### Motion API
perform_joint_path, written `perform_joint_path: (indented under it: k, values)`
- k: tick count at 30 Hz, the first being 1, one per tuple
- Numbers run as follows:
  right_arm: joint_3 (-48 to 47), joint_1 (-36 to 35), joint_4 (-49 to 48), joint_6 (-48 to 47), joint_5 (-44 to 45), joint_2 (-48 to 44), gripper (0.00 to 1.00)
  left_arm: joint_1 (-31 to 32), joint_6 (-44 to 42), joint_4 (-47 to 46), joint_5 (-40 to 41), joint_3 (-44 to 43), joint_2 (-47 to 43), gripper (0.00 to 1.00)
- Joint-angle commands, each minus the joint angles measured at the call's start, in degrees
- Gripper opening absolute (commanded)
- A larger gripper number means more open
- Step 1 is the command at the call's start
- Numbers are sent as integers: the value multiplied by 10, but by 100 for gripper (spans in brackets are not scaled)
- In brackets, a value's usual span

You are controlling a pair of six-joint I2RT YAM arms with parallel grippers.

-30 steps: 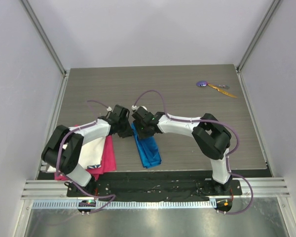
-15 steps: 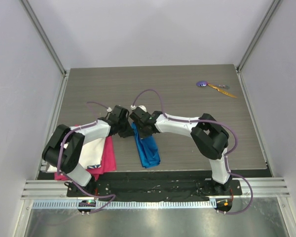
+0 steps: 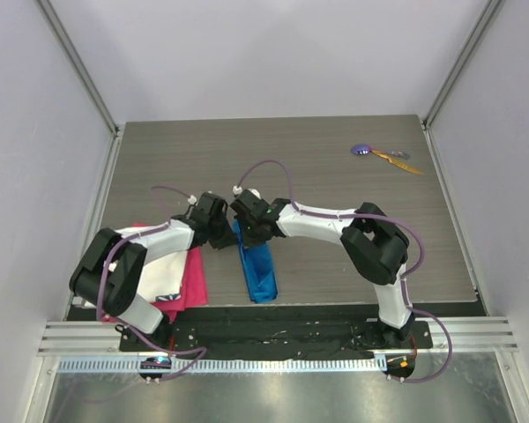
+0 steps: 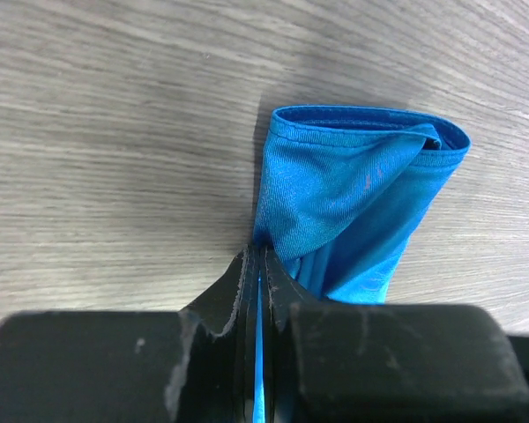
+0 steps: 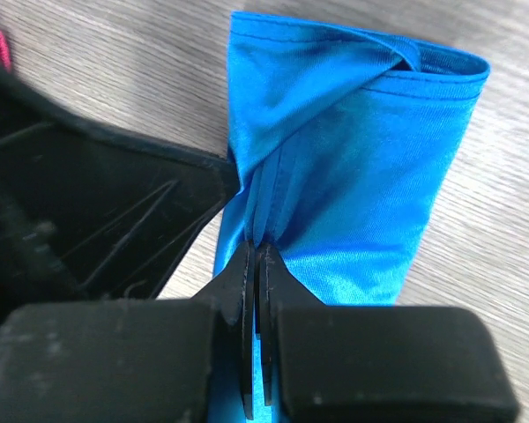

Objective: Fold the napkin into a case and place the utensils inside
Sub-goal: Grasp the top corner of the smaller rectangle folded napkin at the center of the board.

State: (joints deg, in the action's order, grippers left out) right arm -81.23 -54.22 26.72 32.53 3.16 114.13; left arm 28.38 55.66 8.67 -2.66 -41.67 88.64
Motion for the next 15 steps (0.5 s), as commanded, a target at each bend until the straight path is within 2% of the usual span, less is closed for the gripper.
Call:
perform_joint_path:
  k: [1,6,12,13,15]
  values:
    - [47,-1,-83,28,-9,5,1,-1,11,5,2,13,-21,6]
    - [84,5,-125,24,-6,11,3,-1,4,13,-3,15,-36,6]
    - [106,6,-128,28,-24,-37,22,-14,-8,57,-2,-28,-66,15]
    - [108,7,-128,29,-25,-44,28,-16,-9,60,-4,-33,-72,16]
    - [118,8,-129,31,-44,-64,32,-19,-9,68,-6,-49,-77,18]
